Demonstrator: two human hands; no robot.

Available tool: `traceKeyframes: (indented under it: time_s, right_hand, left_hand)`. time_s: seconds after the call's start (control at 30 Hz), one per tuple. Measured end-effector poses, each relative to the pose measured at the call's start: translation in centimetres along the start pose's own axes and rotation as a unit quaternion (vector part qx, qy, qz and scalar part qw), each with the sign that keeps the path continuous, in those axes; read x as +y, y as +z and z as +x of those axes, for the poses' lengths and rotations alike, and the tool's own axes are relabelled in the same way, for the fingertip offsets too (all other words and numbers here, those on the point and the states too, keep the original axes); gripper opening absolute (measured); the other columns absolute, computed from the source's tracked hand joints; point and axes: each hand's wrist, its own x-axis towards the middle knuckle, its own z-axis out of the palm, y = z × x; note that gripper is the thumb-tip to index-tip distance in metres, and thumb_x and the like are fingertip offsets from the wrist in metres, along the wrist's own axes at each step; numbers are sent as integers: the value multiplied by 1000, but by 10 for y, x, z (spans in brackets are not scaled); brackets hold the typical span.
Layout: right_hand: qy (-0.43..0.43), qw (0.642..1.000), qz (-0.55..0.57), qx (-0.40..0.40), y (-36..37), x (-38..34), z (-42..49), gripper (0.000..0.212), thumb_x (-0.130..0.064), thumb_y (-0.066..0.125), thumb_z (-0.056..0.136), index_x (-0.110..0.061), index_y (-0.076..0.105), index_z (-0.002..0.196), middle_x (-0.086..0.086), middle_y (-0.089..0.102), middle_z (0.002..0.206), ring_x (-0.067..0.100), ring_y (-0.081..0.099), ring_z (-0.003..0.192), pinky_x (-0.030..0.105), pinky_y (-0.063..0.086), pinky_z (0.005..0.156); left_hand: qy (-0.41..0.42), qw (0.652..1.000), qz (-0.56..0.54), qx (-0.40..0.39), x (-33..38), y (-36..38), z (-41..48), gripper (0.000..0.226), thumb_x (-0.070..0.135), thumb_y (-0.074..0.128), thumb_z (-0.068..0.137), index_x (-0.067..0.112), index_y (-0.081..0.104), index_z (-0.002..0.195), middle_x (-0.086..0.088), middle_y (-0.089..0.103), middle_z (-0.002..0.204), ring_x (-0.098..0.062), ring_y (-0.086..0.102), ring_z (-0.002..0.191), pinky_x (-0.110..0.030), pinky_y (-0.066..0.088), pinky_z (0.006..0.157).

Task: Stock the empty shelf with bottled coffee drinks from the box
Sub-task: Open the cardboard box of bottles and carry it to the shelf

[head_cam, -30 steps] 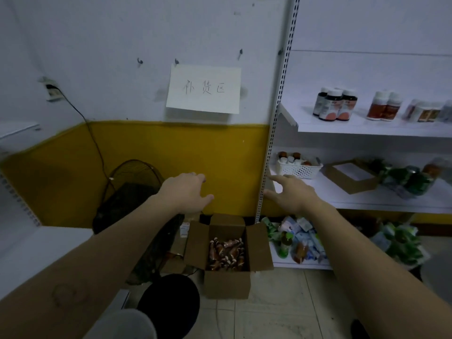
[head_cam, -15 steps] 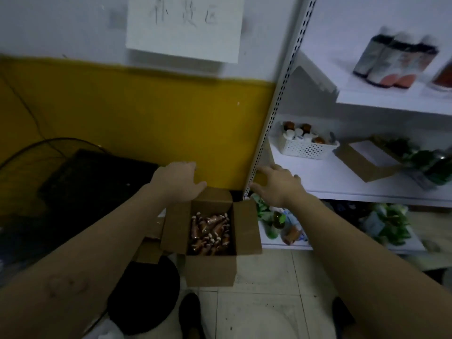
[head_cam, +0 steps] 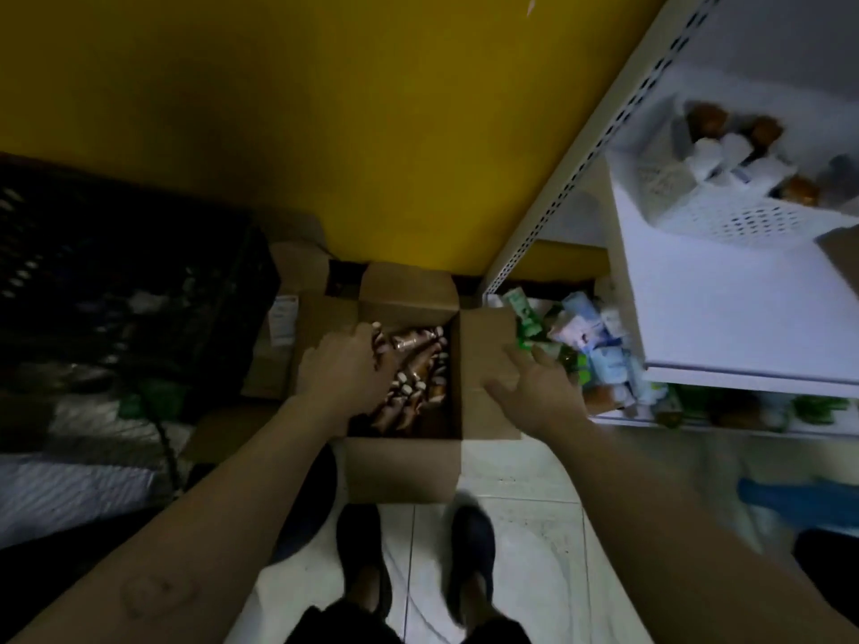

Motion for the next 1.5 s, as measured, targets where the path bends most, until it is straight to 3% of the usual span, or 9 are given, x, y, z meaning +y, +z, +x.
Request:
traceKeyframes:
  time_s: [0.2,0.3,0.4,0.57,0.77,1.03,1.3,1.4,1.5]
  right_hand:
    - [-18,999,2,-35,66,17,82,73,-64,45,87,-34,21,149,5,15,159,30,20,143,52,20,112]
    - [-27,998,-23,-44,105,33,124,71,-62,45,88,-31,24,149,8,20,157,31,21,142,52,22,113]
    - [-26,995,-23,-88,152,40,158,67,-59,46,89,-29,27,146,10,28,152,32,30,137,49,26,109]
    - [-5,985,48,-165,212,48,196,75,-56,50,89,-28,18,150,12,15,158,37,18,142,53,17,113]
    - [45,988,-8,-145,246,89,247,82,-60,51,86,-24,14,150,17,15,156,38,22,140,54,27,108]
    - [139,984,-45,-102,293,111,299,94,-59,61,80,-18,12,149,21,-1,157,45,11,141,63,16,110]
    - [245,967,17,-73,320,123,330,101,-57,64,80,-20,2,150,21,-8,157,48,0,141,66,8,110]
    - [252,965,20,-64,328,127,329,103,-60,64,78,-22,0,149,25,-2,156,49,6,140,66,7,110]
    - [258,963,17,-69,329,122,316,106,-57,68,77,-21,-1,148,28,10,151,50,20,135,65,12,110]
  left_hand:
    - [-25,999,40,-24,-14,71,62,43,54,43,88,22,49,116,-7,59,107,-29,54,100,-43,43,80]
    - [-52,997,33,-37,-23,109,88,35,46,49,87,20,46,111,-7,57,110,-28,53,103,-41,40,81]
    - [-61,993,74,-63,-27,159,100,47,49,49,86,18,44,122,-9,54,118,-29,50,110,-42,40,89]
    - [-140,981,-13,-135,-34,229,112,54,45,53,88,16,39,132,-10,54,121,-30,51,110,-43,45,91]
    - [-183,972,19,-145,-68,268,152,57,46,53,87,15,37,132,-13,55,120,-34,52,109,-45,47,88]
    - [-264,959,3,-106,-128,300,204,72,45,59,84,14,28,141,-17,37,141,-37,36,127,-49,35,102]
    - [-332,937,14,-105,-180,310,228,104,44,68,79,26,-5,151,-17,-11,158,-39,-4,144,-67,15,108]
    - [-374,923,15,-92,-195,319,227,105,52,68,76,40,-7,149,-20,-10,157,-45,-3,141,-72,10,105]
    - [-372,923,48,-81,-199,324,218,102,55,67,75,45,-3,148,-25,2,155,-46,8,139,-67,18,106]
